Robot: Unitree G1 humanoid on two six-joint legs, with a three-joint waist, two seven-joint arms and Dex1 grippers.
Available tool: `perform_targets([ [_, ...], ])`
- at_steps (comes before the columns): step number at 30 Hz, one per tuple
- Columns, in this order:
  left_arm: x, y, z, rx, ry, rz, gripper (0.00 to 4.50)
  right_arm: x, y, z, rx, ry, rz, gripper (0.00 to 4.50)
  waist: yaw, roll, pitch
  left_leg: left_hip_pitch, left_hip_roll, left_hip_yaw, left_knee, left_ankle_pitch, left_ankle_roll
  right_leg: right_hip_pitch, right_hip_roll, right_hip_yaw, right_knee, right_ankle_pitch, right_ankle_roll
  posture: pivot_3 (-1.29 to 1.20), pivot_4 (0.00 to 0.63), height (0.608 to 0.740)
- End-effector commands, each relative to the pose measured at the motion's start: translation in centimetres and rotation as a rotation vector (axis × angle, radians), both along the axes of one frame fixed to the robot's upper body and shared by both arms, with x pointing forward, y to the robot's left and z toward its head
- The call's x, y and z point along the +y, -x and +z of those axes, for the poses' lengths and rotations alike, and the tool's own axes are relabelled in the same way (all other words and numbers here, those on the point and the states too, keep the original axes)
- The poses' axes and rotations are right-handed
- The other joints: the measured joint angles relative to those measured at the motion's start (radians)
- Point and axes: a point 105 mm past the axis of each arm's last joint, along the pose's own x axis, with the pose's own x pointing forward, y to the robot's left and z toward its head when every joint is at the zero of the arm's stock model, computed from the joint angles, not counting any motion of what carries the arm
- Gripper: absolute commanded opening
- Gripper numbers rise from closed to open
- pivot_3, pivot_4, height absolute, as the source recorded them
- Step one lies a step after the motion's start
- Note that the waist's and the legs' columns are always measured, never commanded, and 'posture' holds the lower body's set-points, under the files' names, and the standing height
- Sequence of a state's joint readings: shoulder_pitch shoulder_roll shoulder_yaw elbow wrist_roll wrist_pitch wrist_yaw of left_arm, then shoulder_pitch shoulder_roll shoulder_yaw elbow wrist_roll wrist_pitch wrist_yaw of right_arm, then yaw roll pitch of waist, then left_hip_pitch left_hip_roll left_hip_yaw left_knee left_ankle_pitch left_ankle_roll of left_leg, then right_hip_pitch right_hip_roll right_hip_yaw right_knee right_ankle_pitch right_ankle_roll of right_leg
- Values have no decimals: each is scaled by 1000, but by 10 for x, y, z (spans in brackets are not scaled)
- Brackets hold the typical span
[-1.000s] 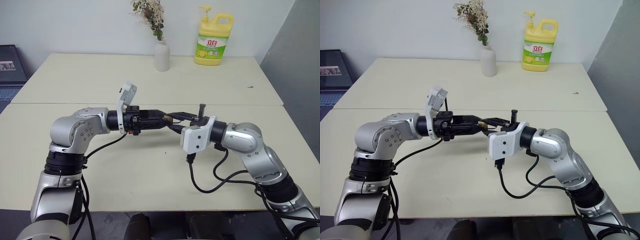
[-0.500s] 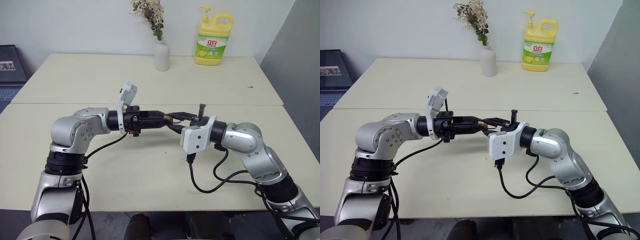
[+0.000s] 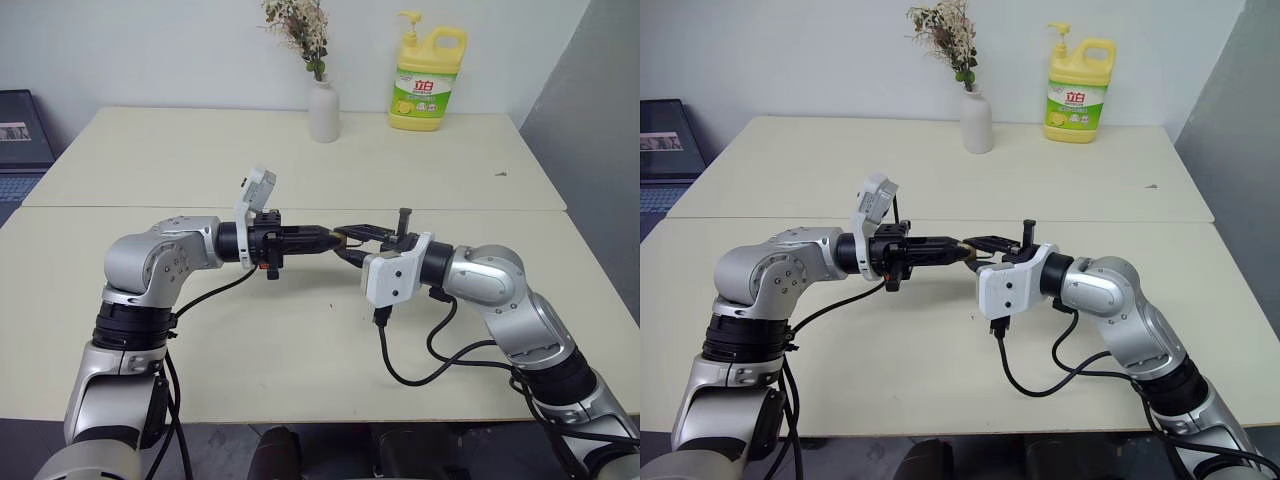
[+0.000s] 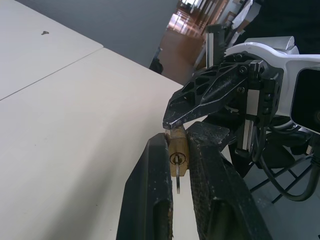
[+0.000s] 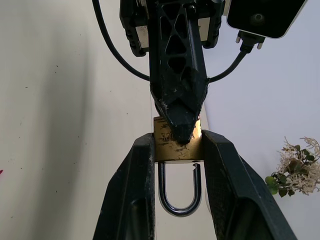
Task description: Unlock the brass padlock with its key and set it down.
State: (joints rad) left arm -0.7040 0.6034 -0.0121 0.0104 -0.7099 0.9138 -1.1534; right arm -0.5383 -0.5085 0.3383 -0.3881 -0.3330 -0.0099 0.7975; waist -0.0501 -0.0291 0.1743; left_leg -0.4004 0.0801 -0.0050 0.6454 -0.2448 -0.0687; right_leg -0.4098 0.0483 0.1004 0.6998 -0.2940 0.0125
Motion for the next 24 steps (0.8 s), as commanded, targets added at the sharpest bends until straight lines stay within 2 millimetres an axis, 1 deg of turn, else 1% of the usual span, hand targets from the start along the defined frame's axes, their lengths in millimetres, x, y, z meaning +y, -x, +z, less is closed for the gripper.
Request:
perform_targets([
  [1,1,4,9,-31,3,-21,151,5,12,7,-50,0,58,932,0,0,0,0,0,0,0,0,0,0,0,0,0,0,0,0,150,740],
  [3,2,5,10,-32,2,-31,151,3,11,6,-46,1,52,932,0,0,0,0,0,0,0,0,0,0,0,0,0,0,0,0,150,740],
  [13,3,2,13,-64,-18,-51,151,-12,6,5,-49,4,4,4489,0,0,0,0,0,0,0,0,0,0,0,0,0,0,0,0,150,740],
  [16,5,0,13,-90,-35,-50,151,-28,3,7,-27,-3,-36,4500,2,0,0,0,0,0,0,0,0,0,0,0,0,0,0,0,150,740],
  [18,7,-1,12,-104,-44,-52,151,-43,0,7,36,-21,-70,4500,3,0,0,0,0,0,0,0,0,0,0,0,0,0,0,0,150,740],
  [20,8,-1,13,-112,-43,-55,151,-55,-2,13,93,-75,-102,4500,4,0,0,0,0,0,0,0,0,1,0,0,0,0,0,0,150,740],
  [22,8,-3,16,-117,-37,-54,151,-59,1,17,96,-65,-85,4500,2,0,0,0,0,0,0,0,0,0,0,0,0,0,0,0,150,740],
  [24,8,-4,18,-125,-35,-55,151,-56,8,21,123,-80,-44,4119,2,0,0,0,0,0,0,0,0,0,0,0,0,0,0,0,150,740],
])
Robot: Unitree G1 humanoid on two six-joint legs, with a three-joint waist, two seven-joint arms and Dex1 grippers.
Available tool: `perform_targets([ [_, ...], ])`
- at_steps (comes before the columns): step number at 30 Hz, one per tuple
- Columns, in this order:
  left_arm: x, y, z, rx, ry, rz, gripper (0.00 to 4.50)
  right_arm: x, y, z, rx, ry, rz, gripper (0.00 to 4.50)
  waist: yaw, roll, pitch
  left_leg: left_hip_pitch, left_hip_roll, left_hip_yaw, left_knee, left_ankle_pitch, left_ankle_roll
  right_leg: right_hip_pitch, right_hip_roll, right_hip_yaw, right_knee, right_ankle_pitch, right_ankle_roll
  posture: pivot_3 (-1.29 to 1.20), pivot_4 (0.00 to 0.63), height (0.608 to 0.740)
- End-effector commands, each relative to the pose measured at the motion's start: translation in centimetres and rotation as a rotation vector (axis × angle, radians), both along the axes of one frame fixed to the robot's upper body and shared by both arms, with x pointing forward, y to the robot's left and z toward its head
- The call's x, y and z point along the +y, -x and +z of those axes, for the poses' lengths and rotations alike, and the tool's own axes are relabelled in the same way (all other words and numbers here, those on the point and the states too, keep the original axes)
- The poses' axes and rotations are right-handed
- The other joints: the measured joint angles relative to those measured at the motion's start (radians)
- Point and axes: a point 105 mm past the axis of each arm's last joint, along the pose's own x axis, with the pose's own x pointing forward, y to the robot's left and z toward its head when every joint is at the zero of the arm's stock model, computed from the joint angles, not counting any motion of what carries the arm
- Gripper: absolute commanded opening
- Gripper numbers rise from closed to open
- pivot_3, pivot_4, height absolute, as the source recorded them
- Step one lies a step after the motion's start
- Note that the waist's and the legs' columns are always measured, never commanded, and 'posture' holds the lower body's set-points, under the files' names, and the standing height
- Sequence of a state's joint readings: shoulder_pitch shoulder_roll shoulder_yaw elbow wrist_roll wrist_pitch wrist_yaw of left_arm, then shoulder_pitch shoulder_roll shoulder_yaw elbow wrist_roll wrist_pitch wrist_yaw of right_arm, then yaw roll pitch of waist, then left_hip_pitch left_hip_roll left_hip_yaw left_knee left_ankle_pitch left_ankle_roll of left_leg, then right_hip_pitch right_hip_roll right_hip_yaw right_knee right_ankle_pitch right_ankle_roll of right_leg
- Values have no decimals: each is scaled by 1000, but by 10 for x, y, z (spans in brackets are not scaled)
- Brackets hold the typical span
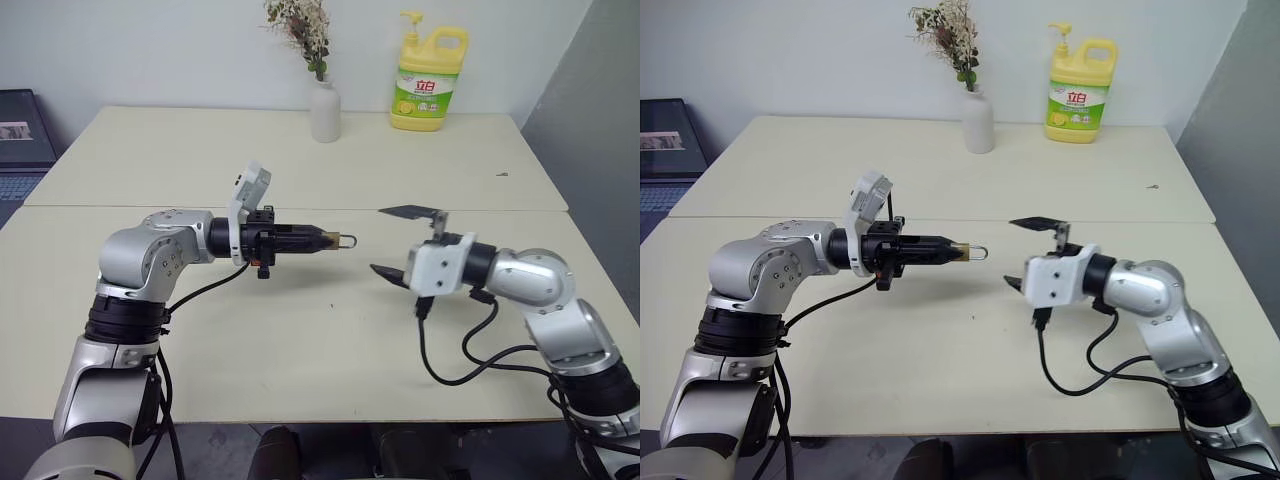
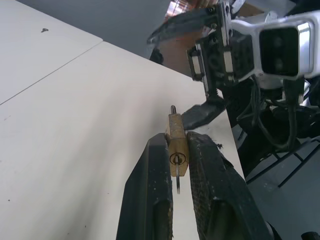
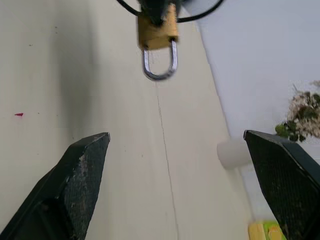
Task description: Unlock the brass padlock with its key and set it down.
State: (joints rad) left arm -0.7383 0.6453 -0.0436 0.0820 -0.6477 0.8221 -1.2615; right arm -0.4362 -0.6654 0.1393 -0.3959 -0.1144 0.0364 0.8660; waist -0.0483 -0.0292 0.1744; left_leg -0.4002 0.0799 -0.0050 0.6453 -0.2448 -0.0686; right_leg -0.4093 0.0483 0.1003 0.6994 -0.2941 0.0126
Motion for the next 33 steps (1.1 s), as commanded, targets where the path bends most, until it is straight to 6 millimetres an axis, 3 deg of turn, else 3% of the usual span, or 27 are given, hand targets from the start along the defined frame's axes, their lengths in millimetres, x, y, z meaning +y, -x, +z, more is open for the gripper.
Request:
perform_targets([
  [1,-1,0,17,-69,10,-23,151,8,20,21,-9,-52,100,3886,0,0,0,0,0,0,0,0,0,0,0,0,0,0,0,0,150,740],
  [6,-3,-3,23,-94,14,-31,151,25,38,31,68,-138,217,2052,-1,0,0,0,0,0,0,0,0,0,0,0,0,0,0,0,150,740],
  [11,-5,1,26,-103,6,-63,151,36,42,34,115,-165,263,175,-1,0,0,0,0,-1,0,0,0,0,0,0,0,0,0,0,150,740],
  [12,-5,2,26,-103,6,-68,151,39,41,34,115,-164,270,4,-1,0,0,0,0,-1,0,0,0,0,0,0,0,0,0,0,150,740],
  [18,-7,8,29,-113,4,-93,151,47,34,39,90,-152,291,0,-1,0,0,0,0,-1,0,0,0,0,0,-1,0,0,0,0,150,740],
  [33,-8,21,29,-116,-6,-132,151,44,16,32,69,-101,258,0,-2,0,0,0,0,-1,0,0,0,0,0,-1,0,0,0,0,150,740],
])
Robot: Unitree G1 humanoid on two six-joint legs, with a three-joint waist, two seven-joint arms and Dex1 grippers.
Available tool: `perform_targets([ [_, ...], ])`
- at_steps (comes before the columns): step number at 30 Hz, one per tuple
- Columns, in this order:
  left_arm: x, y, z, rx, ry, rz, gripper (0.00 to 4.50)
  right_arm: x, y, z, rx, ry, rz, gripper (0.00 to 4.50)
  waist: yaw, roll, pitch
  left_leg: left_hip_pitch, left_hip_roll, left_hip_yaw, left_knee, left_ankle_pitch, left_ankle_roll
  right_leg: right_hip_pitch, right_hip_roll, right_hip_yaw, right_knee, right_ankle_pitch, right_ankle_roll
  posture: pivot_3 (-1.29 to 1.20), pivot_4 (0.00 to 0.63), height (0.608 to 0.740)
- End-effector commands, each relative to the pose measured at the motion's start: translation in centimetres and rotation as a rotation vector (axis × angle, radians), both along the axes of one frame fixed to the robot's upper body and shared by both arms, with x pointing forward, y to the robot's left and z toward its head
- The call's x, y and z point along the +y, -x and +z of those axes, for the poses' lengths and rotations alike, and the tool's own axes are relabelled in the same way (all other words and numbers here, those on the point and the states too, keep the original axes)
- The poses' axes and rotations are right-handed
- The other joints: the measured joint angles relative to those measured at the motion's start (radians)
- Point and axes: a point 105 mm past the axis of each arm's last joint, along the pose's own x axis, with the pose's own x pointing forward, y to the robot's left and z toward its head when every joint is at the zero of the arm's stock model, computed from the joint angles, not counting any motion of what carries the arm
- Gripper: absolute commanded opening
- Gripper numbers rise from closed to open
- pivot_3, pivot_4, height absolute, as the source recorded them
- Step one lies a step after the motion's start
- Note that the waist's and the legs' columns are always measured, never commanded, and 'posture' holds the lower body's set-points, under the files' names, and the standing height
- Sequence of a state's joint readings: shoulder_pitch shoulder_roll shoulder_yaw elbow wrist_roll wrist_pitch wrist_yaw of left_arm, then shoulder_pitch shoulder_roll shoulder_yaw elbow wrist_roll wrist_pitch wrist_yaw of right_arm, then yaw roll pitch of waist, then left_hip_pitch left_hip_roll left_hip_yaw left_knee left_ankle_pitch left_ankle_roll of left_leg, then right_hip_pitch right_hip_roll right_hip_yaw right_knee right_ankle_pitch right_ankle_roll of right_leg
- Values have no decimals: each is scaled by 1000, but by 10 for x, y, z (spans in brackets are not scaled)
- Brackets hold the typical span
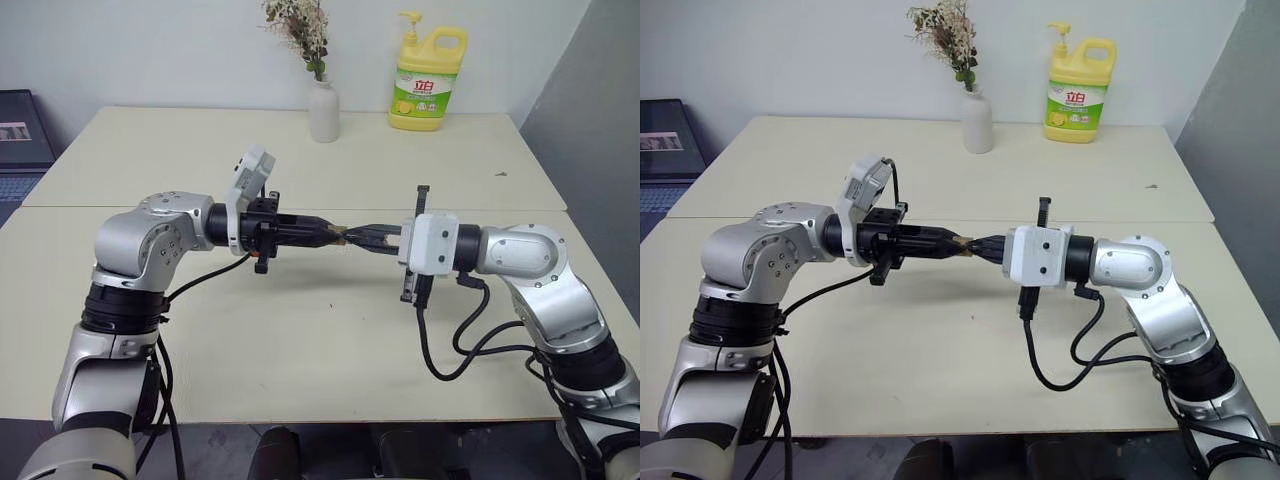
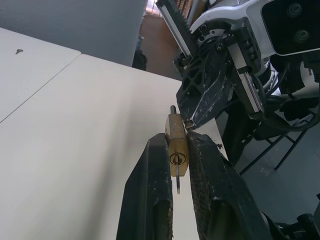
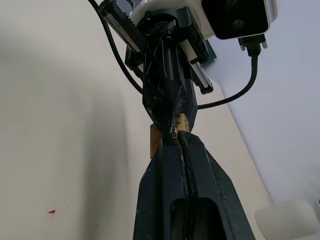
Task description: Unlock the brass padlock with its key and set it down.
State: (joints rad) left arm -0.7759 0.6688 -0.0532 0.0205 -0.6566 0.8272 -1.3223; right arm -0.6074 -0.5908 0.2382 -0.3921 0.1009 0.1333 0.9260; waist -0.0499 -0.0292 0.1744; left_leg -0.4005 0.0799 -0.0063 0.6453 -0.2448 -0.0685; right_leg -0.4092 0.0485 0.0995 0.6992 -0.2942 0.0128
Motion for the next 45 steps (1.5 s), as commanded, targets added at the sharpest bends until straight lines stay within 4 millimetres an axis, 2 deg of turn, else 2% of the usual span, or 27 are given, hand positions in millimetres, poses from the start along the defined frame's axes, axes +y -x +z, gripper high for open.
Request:
perform_targets([
  [1,-1,8,11,-43,16,-35,151,-3,1,7,-43,9,7,0,0,0,0,0,0,0,0,0,0,0,0,0,0,0,0,0,150,740],
  [17,2,14,13,-35,26,-39,151,-12,-5,-5,-30,73,19,0,0,0,0,0,0,0,0,0,0,0,0,0,0,0,0,0,150,740],
  [29,4,14,15,-33,41,-33,151,-6,6,-3,18,135,140,0,1,0,0,0,0,0,0,0,0,0,0,0,0,0,0,0,150,740],
  [45,6,21,19,23,70,-61,151,-3,8,-14,68,142,155,0,0,0,0,0,0,0,0,0,0,0,0,0,0,0,0,0,150,740],
])
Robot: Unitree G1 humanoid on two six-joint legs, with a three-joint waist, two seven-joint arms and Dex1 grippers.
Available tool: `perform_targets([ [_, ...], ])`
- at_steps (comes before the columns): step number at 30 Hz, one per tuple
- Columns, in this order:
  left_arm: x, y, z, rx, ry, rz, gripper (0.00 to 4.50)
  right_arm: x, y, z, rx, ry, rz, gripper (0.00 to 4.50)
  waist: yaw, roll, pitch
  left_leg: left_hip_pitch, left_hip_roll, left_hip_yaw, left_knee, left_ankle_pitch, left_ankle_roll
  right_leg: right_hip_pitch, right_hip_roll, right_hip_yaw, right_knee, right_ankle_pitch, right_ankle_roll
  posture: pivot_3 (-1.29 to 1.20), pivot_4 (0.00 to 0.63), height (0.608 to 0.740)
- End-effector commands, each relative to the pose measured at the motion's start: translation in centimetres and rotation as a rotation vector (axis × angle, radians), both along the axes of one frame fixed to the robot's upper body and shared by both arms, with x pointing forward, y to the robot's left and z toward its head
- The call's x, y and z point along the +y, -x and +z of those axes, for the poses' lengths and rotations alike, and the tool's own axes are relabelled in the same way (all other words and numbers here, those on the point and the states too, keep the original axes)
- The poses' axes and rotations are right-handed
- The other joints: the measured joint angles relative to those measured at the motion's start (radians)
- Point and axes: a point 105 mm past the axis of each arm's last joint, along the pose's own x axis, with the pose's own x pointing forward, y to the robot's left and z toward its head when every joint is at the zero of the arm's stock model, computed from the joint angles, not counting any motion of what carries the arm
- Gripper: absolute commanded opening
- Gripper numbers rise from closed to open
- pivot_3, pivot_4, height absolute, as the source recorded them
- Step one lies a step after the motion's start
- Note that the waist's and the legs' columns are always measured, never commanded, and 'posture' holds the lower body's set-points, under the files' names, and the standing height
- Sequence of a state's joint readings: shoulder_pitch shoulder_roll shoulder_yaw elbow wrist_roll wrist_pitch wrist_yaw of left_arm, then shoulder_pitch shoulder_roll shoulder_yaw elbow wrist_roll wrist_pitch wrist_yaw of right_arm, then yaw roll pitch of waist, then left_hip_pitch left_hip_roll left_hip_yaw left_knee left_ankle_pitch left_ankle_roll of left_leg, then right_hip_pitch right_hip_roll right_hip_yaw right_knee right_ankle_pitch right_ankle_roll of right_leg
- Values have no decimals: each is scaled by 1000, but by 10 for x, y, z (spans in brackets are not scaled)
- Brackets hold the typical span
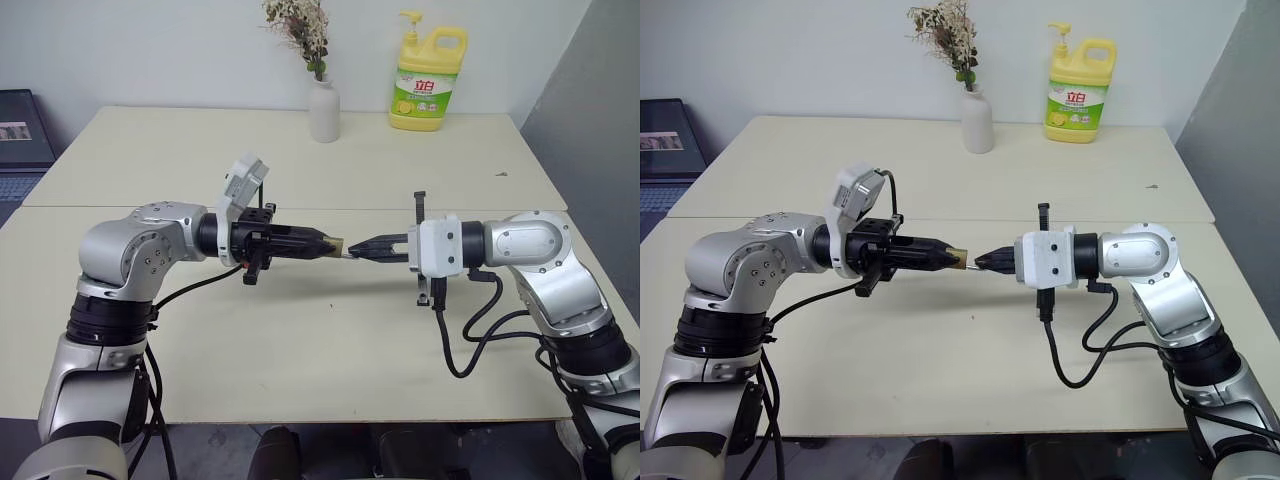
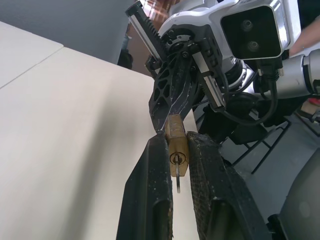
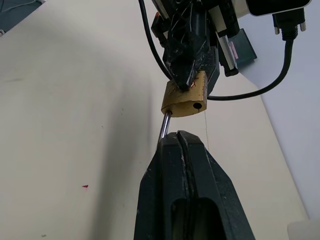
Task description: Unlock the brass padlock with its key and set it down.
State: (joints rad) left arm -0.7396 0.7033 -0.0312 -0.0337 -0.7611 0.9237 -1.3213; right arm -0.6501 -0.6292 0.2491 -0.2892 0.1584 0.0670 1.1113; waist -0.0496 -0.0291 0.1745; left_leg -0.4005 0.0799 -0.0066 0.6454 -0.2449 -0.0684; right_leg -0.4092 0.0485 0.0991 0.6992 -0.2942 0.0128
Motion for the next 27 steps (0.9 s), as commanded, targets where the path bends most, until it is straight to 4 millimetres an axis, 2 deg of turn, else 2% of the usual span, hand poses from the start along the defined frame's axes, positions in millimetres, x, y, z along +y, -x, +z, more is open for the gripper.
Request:
perform_targets([
  [1,3,5,19,-66,42,-12,151,4,7,-2,0,9,39,0,0,0,0,0,0,0,0,0,0,0,0,0,0,0,0,0,150,740],
  [20,3,1,19,-63,50,15,151,-1,15,-10,49,26,40,0,0,0,0,0,0,0,0,0,0,0,0,0,0,0,0,0,150,740],
  [24,5,-7,13,-47,52,66,151,-16,23,-22,75,105,14,0,3,0,0,0,0,0,0,0,0,0,0,0,0,0,0,0,150,740],
  [27,9,-14,-4,-12,24,117,151,-25,31,-20,107,113,-18,0,6,0,0,0,0,0,0,0,0,0,0,0,0,0,0,0,150,740],
])
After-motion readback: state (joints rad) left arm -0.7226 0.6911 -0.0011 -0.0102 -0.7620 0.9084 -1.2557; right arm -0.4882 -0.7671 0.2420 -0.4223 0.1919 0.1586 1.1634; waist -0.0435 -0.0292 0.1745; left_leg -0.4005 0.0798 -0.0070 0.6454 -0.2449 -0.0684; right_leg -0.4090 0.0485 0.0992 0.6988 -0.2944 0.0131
